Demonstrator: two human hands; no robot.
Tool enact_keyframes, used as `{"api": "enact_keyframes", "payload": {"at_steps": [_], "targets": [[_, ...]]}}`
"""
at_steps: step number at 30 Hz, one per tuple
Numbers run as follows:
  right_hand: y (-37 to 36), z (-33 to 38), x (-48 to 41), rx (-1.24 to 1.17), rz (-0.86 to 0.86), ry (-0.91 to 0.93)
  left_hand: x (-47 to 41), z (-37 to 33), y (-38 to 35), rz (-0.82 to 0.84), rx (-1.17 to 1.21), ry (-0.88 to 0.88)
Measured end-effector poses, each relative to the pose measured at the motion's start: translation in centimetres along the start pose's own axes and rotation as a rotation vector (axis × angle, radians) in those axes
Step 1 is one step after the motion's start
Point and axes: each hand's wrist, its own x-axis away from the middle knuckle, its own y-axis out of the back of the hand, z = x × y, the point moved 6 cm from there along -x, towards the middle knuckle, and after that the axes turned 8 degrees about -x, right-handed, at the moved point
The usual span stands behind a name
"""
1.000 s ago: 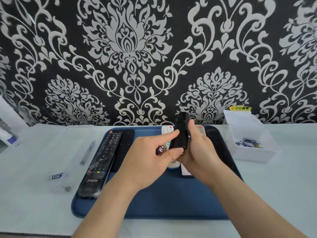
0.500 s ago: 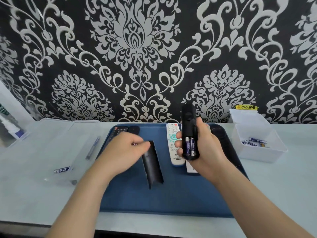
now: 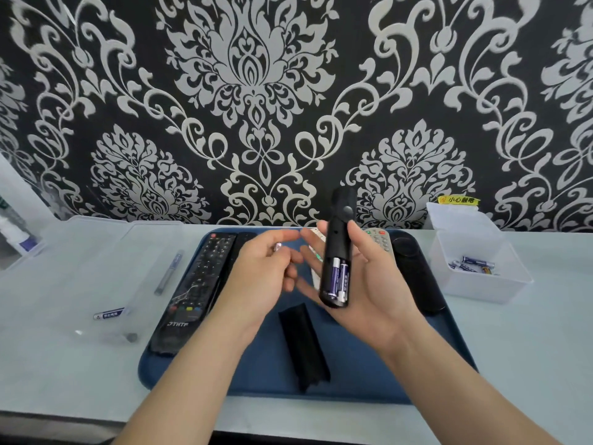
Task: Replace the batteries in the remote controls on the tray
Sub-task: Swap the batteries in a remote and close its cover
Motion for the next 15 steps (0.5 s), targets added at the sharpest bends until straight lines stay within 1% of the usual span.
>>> {"api": "enact_keyframes", "payload": {"at_steps": [3, 5, 7, 9, 11, 12, 13, 15], "targets": [[-0.5, -0.9, 0.1, -0.109, 0.020, -0.035, 0.6, -1.5, -0.7, -0.119, -0.353, -0.268], [-0.3, -1.0, 0.0, -0.194, 0.000, -0.022, 1.4, -2.4, -1.8, -0.170, -0.569, -0.416], [0.2, -0.7, -0.2, -0.243, -0.040, 0.013, 2.1, -2.8, -3.2, -0.152, -0.712, -0.482], [0.8, -0.2, -0.4, -0.269, -0.068, 0.036, 2.4, -2.9, -4.4, -0.102, -0.788, -0.483], [1.1, 0.2, -0.6, -0.284, -0.067, 0.042, 2.2, -2.4, -5.0, -0.030, -0.768, -0.430], [1.1, 0.3, -0.5, -0.285, -0.059, 0.042, 2.0, -2.0, -5.2, 0.014, -0.713, -0.415], [1.1, 0.5, -0.5, -0.284, -0.047, 0.038, 1.7, -1.8, -5.3, 0.051, -0.622, -0.415], [1.0, 0.8, -0.5, -0.279, -0.039, 0.025, 1.3, -2.0, -4.8, 0.086, -0.342, -0.406]]}}
